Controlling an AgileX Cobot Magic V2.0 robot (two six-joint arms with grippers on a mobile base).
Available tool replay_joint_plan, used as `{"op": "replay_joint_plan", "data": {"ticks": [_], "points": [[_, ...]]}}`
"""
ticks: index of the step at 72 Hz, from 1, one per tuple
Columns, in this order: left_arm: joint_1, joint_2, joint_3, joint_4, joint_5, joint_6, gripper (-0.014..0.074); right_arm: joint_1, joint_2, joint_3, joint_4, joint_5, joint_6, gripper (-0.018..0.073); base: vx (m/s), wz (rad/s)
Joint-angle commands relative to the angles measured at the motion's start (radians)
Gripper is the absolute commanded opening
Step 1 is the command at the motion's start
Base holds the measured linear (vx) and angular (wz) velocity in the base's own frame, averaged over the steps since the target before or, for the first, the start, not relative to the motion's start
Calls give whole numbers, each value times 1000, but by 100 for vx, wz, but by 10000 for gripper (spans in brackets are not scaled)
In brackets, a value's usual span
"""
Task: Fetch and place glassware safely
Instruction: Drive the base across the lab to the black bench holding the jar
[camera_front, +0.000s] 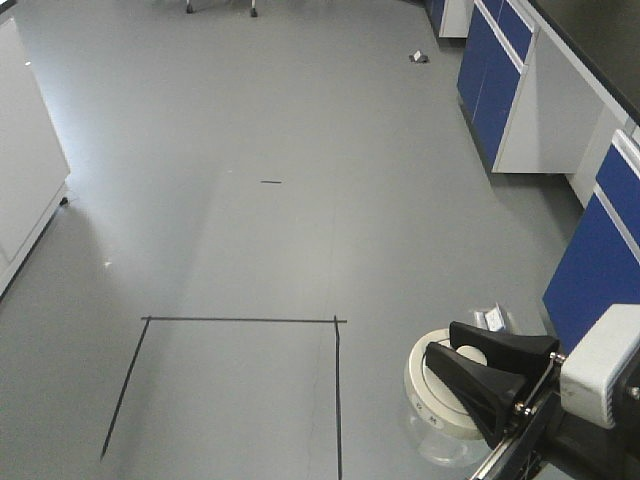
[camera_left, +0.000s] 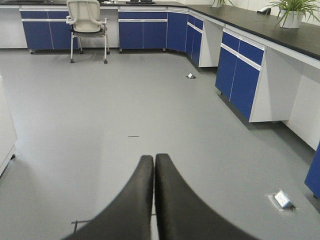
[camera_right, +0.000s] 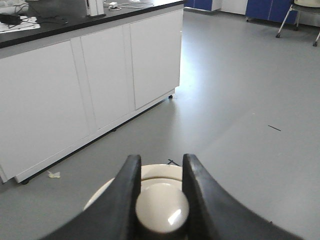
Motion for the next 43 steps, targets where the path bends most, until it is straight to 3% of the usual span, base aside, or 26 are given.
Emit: {"op": "replay_joint_plan", "data": {"ticks": [1,43], "points": [[-3,9,-27,-12,-75,2,-7,-1,-9,-33,-5,-102,-3,-1,53,-12],[-3,10,-27,-12,-75,2,-7,-1,-9,-33,-5,-96,-3,-1,62,0]]}}
